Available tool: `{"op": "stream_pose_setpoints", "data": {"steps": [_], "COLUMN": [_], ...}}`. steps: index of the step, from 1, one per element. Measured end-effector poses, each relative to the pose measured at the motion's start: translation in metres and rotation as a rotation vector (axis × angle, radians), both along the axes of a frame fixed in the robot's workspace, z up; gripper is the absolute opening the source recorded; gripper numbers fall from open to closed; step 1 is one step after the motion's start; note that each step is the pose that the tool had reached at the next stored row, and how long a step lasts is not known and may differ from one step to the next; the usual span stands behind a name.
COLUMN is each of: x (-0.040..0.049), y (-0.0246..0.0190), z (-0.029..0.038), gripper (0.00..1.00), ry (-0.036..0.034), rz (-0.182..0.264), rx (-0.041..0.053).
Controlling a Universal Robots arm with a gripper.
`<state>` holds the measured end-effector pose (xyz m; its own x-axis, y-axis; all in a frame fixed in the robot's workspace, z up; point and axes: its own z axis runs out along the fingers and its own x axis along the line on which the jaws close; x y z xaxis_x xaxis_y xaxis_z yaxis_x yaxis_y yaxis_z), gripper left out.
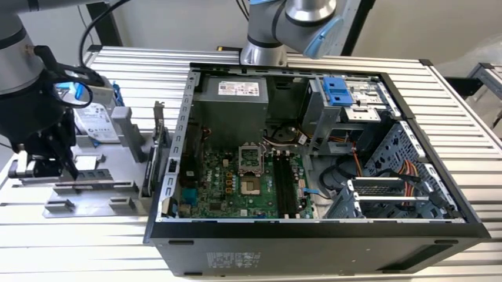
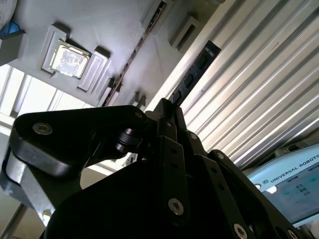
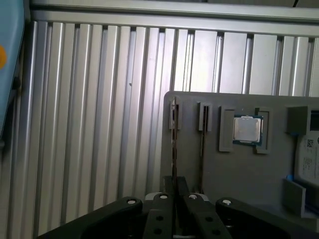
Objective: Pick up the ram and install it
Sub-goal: 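Pick up the ram and move it above insertion slot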
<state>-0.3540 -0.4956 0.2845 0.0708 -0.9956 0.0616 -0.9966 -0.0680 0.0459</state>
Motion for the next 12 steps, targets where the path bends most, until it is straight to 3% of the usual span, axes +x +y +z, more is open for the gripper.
{"op": "stream_pose_setpoints", "data": {"steps": [12], "x": [0.0], "y": [0.0], "z": [0.0076], "gripper": [0.0], "ry": [0.0], "rz": [0.0], "rx": [0.0]}}
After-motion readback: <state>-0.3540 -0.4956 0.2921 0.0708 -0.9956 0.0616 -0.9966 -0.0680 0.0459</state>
